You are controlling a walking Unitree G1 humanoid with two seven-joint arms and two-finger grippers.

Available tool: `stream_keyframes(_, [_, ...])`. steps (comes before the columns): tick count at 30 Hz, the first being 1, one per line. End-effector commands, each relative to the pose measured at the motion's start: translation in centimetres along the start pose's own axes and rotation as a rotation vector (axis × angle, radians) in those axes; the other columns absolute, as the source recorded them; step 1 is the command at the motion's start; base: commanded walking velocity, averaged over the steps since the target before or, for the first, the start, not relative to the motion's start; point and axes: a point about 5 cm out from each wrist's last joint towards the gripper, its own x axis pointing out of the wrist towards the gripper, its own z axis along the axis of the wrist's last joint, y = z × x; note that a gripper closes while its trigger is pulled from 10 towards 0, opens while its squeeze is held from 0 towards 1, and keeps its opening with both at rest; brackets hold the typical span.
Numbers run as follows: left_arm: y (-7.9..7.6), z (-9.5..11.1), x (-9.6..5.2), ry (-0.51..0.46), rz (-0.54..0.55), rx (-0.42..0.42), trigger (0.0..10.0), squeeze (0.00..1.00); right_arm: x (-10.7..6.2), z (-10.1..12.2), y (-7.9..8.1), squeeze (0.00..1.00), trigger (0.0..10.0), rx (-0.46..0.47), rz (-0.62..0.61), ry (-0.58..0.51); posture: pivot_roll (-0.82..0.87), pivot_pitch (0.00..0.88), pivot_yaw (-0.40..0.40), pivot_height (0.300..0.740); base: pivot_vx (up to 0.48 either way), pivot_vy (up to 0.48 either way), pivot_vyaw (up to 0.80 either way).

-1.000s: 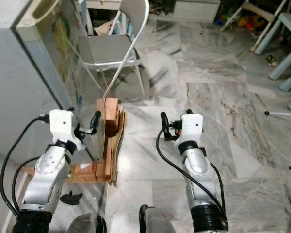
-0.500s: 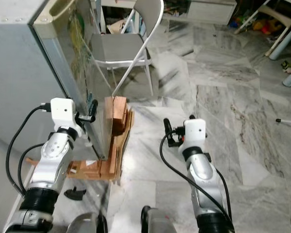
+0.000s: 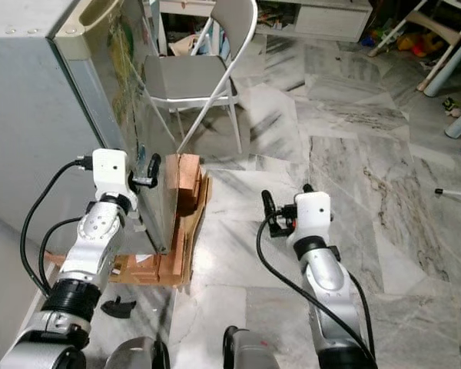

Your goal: Restocking fridge

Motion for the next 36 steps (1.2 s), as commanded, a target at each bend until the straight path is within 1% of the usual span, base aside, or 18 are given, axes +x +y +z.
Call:
stream_keyframes(1, [0.7, 0.2, 0.2, -0.006, 0.033, 0.002, 10.0, 0.00, -0.2, 0.1, -0.3, 0.00, 10.0, -0.003, 0.002, 0.007, 0.00, 0.102, -0.035, 0.740, 0.000, 0.000, 0.00])
stream_keyframes(8, [0.9, -0.5, 0.2, 0.039, 0.079, 0.014, 10.0, 0.00, -0.1, 0.2, -0.1, 0.00, 10.0, -0.030, 0.018, -0.002, -0.01, 0.101, -0.032, 0.740, 0.000, 0.000, 0.00])
stream_keyframes(10, [0.7, -0.7, 0.1, 0.047, 0.075, -0.014, 10.0, 0.00, -0.2, 0.2, 0.1, 0.00, 10.0, -0.030, 0.022, -0.001, 0.00, 0.101, -0.032, 0.740, 0.000, 0.000, 0.00])
stream_keyframes(11, [0.3, -0.5, 0.2, 0.029, 0.051, -0.031, 10.0, 0.00, -0.2, 0.2, 0.2, 0.00, 10.0, -0.030, 0.026, 0.000, 0.00, 0.103, -0.032, 0.740, 0.000, 0.000, 0.00])
stream_keyframes(13, [0.0, -0.4, 0.2, 0.019, 0.035, -0.043, 10.0, 0.00, -0.2, 0.2, 0.2, 0.00, 10.0, -0.030, 0.027, 0.000, 0.00, 0.102, -0.032, 0.740, 0.000, 0.000, 0.00])
stream_keyframes(18, [-0.1, 0.2, 1.0, 0.002, 0.040, -0.039, 10.0, 0.00, -0.1, 0.2, 0.1, 0.00, 10.0, -0.029, 0.028, 0.000, 0.00, 0.101, -0.032, 0.740, 0.000, 0.000, 0.00])
stream_keyframes(21, [-0.2, 0.5, 1.4, -0.007, 0.045, -0.037, 10.0, 0.00, -0.5, 0.1, 0.2, 0.00, 10.0, -0.015, 0.051, 0.016, 0.00, 0.099, -0.031, 0.740, 0.000, 0.000, 0.00])
stream_keyframes(23, [-0.5, 0.9, 1.8, -0.017, 0.032, -0.049, 10.0, 0.00, -1.3, 0.1, 0.1, 0.00, 10.0, -0.006, 0.092, 0.030, -0.01, 0.098, -0.030, 0.740, 0.000, 0.000, 0.00])
stream_keyframes(25, [-1.2, 1.5, 2.0, -0.039, -0.017, -0.058, 10.0, 0.00, -2.3, -0.4, -0.2, 0.00, 10.0, -0.005, 0.129, 0.068, -0.02, 0.098, -0.030, 0.740, 0.000, 0.000, 0.00])
stream_keyframes(28, [-1.5, 1.7, 2.1, -0.048, -0.041, -0.056, 10.0, 0.00, -2.6, -0.8, -0.4, 0.00, 10.0, -0.005, 0.137, 0.087, -0.02, 0.098, -0.030, 0.740, 0.000, 0.000, 0.00])
stream_keyframes(29, [-3.2, 2.2, 2.1, -0.075, -0.135, -0.041, 10.0, 0.00, -3.6, -1.9, -0.9, 0.00, 10.0, 0.008, 0.152, 0.160, -0.02, 0.098, -0.031, 0.740, 0.000, 0.000, 0.00])
stream_keyframes(30, [-3.2, 2.2, 2.1, -0.075, -0.135, -0.041, 10.0, 0.00, -3.6, -1.9, -0.9, 0.00, 10.0, 0.008, 0.152, 0.160, -0.02, 0.098, -0.031, 0.740, 0.000, 0.000, 0.00])
stream_keyframes(31, [-5.8, 3.2, 1.9, -0.114, -0.264, -0.017, 10.0, 0.00, -4.6, -3.1, -1.5, 0.00, 10.0, 0.012, 0.161, 0.224, 0.00, 0.101, -0.033, 0.740, 0.000, 0.000, 0.00])
stream_keyframes(32, [-5.8, 3.2, 1.9, -0.114, -0.264, -0.017, 10.0, 0.00, -4.6, -3.1, -1.5, 0.00, 10.0, 0.012, 0.161, 0.224, 0.00, 0.101, -0.033, 0.740, 0.000, 0.000, 0.00])
stream_keyframes(33, [-7.9, 4.1, 1.6, -0.134, -0.347, -0.051, 10.0, 0.00, -5.2, -3.7, -1.7, 0.00, 10.0, 0.004, 0.171, 0.250, 0.00, 0.099, -0.035, 0.740, 0.000, 0.000, 0.00])
stream_keyframes(34, [-10.7, 5.3, 0.9, -0.167, -0.469, -0.090, 10.0, 0.00, -5.8, -4.2, -1.9, 0.00, 10.0, 0.003, 0.183, 0.271, 0.00, 0.096, -0.034, 0.740, 0.000, 0.000, 0.00])
stream_keyframes(35, [-10.7, 5.3, 0.9, -0.167, -0.469, -0.090, 10.0, 0.00, -5.8, -4.2, -1.9, 0.00, 10.0, 0.003, 0.183, 0.271, 0.00, 0.096, -0.034, 0.740, 0.000, 0.000, 0.00])
stream_keyframes(36, [-13.0, 6.4, 0.0, -0.195, -0.575, -0.133, 10.0, 0.00, -6.2, -4.5, -1.9, 0.00, 10.0, 0.008, 0.197, 0.287, 0.00, 0.095, -0.034, 0.740, 0.000, 0.000, 0.00])
